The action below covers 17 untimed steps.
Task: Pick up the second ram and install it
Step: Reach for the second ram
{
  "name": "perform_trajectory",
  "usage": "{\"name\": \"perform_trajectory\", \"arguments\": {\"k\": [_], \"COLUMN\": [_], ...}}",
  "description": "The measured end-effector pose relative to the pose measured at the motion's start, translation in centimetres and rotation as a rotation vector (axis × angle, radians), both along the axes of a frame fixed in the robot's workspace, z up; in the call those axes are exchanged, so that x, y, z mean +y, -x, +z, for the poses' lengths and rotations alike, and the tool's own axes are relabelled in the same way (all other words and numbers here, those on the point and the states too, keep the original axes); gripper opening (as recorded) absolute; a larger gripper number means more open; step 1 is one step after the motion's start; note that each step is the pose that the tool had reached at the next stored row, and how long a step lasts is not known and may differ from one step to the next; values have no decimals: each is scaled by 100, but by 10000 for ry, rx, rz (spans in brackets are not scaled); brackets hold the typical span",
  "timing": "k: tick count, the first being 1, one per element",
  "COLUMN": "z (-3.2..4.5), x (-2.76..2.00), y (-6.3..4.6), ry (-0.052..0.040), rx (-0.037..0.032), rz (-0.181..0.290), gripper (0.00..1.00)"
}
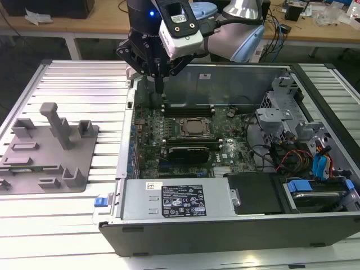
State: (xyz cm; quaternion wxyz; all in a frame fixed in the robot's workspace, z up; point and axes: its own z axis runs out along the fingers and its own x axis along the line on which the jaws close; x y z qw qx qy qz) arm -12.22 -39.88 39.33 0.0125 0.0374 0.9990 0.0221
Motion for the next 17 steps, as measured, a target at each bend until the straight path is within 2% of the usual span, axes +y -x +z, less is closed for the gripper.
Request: {"name": "perform_trajectory", "arguments": {"k": [6,17], "z": [0,0], "x": [0,0], "y": [30,309], "ry": [0,0], "rx": [0,0], "rz": [-1,0], "gripper": [8,8]}}
